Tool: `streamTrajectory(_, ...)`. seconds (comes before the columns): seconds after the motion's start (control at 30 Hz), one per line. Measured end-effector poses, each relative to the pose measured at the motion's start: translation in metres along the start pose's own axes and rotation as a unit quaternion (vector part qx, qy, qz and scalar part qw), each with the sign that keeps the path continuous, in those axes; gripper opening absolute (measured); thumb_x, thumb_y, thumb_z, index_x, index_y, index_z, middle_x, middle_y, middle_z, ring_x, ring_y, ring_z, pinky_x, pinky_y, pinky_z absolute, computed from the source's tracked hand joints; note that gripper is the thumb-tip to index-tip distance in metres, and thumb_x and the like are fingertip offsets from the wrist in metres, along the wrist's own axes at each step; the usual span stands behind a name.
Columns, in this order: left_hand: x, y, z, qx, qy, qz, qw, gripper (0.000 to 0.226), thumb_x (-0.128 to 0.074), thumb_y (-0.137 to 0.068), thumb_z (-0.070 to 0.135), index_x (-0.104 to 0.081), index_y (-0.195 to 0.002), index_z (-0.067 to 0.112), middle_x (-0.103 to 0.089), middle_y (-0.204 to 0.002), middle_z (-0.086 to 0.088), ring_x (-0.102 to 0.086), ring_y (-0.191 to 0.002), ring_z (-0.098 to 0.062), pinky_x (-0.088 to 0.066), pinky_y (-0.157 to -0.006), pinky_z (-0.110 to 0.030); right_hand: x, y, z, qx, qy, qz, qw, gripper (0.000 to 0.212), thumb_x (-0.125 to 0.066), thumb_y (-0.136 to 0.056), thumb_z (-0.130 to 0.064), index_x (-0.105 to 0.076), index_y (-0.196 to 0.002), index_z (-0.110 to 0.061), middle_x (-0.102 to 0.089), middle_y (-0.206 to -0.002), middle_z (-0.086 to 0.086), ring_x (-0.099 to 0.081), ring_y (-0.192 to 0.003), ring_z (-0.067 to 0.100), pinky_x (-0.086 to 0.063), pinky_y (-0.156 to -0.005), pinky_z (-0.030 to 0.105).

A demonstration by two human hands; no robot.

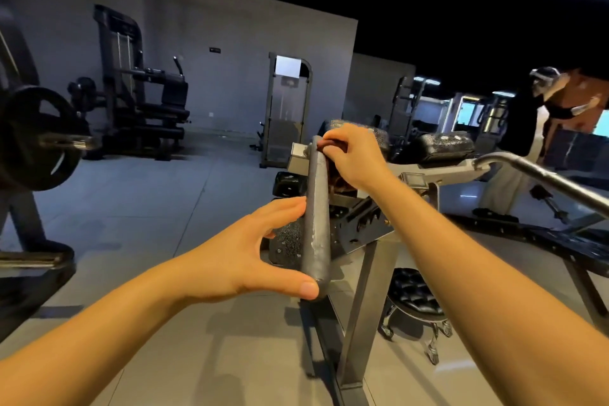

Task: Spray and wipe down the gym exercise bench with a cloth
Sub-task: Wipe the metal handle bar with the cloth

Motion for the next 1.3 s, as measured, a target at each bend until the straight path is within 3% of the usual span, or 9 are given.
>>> streamTrajectory(0.13,-0.003,0.002,0.007,-0.015,0.008,-0.005,1.000,0.088,-0.084,-0.073,0.061,-0.028,-0.139,0.075,-0.024,-0.151,0.047,-0.028,-0.138,0.020,-0.031,-0.109,-0.017,0.029,0.093,-0.043,0.079,-0.085,-0.025,0.993,0.014,-0.067,-0.096,-0.010,-0.076,-0.106,-0.015,-0.063,-0.099,-0.004,-0.061,-0.095,0.008,-0.044,-0.085,0.017)
streamTrajectory(0.23,-0.002,0.002,0.011,-0.011,0.003,-0.005,1.000,0.086,-0.083,-0.075,0.051,-0.026,-0.130,0.084,-0.024,-0.149,0.050,-0.028,-0.137,0.022,-0.032,-0.106,-0.013,0.043,0.138,-0.069,0.150,-0.126,-0.056,0.979,0.016,-0.069,-0.095,-0.005,-0.076,-0.108,-0.011,-0.064,-0.101,0.000,-0.063,-0.097,0.018,-0.050,-0.086,0.022)
streamTrajectory(0.37,-0.003,0.000,0.014,-0.011,-0.018,0.007,1.000,0.091,-0.083,-0.070,0.066,-0.031,-0.145,0.065,-0.026,-0.153,0.043,-0.028,-0.141,0.016,-0.034,-0.112,-0.021,0.030,0.091,-0.047,0.119,-0.094,-0.026,0.988,0.013,-0.068,-0.096,-0.009,-0.076,-0.105,-0.013,-0.064,-0.099,-0.005,-0.061,-0.096,0.007,-0.047,-0.087,0.019)
streamTrajectory(0.43,-0.004,0.001,0.012,0.003,-0.030,0.012,0.999,0.103,-0.078,-0.063,0.075,-0.028,-0.152,0.059,-0.023,-0.156,0.041,-0.026,-0.143,0.014,-0.031,-0.119,-0.029,0.020,0.053,-0.024,0.066,-0.081,0.015,0.994,0.014,-0.067,-0.096,-0.013,-0.078,-0.105,-0.015,-0.067,-0.100,-0.005,-0.059,-0.095,0.003,-0.049,-0.093,0.029)
streamTrajectory(0.53,-0.005,0.003,0.011,0.019,-0.038,0.009,0.999,0.108,-0.075,-0.063,0.075,-0.023,-0.155,0.055,-0.020,-0.157,0.042,-0.023,-0.144,0.016,-0.030,-0.123,-0.033,0.012,0.040,-0.008,0.006,-0.086,0.051,0.995,0.015,-0.067,-0.097,-0.015,-0.078,-0.108,-0.016,-0.070,-0.103,-0.002,-0.062,-0.100,0.012,-0.050,-0.098,0.039)
streamTrajectory(0.83,-0.012,0.004,0.015,-0.001,-0.025,0.016,1.000,0.093,-0.073,-0.072,0.065,-0.028,-0.152,0.057,-0.029,-0.157,0.036,-0.033,-0.143,0.008,-0.033,-0.114,-0.030,0.043,0.173,-0.067,0.130,-0.194,0.028,0.972,0.016,-0.069,-0.093,-0.001,-0.076,-0.106,-0.007,-0.068,-0.100,0.001,-0.065,-0.096,0.016,-0.052,-0.087,0.024)
streamTrajectory(1.1,-0.012,0.007,0.017,0.024,-0.030,0.002,0.999,0.093,-0.071,-0.074,0.064,-0.027,-0.155,0.053,-0.027,-0.157,0.040,-0.030,-0.143,0.012,-0.029,-0.115,-0.027,0.016,0.081,-0.018,0.021,-0.156,0.094,0.983,0.015,-0.068,-0.096,-0.013,-0.077,-0.108,-0.013,-0.071,-0.103,0.000,-0.064,-0.099,0.013,-0.051,-0.095,0.040)
streamTrajectory(1.3,-0.014,0.009,0.021,0.026,-0.008,0.003,1.000,0.091,-0.074,-0.076,0.058,-0.029,-0.155,0.052,-0.031,-0.157,0.037,-0.030,-0.145,0.010,-0.028,-0.116,-0.029,0.037,0.166,-0.059,0.115,-0.207,0.066,0.969,0.016,-0.069,-0.093,-0.003,-0.076,-0.107,-0.006,-0.068,-0.098,0.003,-0.064,-0.093,0.013,-0.050,-0.086,0.020)
Point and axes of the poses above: each hand's wrist, its own y-axis away from the middle knuckle, its own x-axis out of the back of the hand, z = x × y, the point moved 6 cm from there along -y, towards the middle knuckle
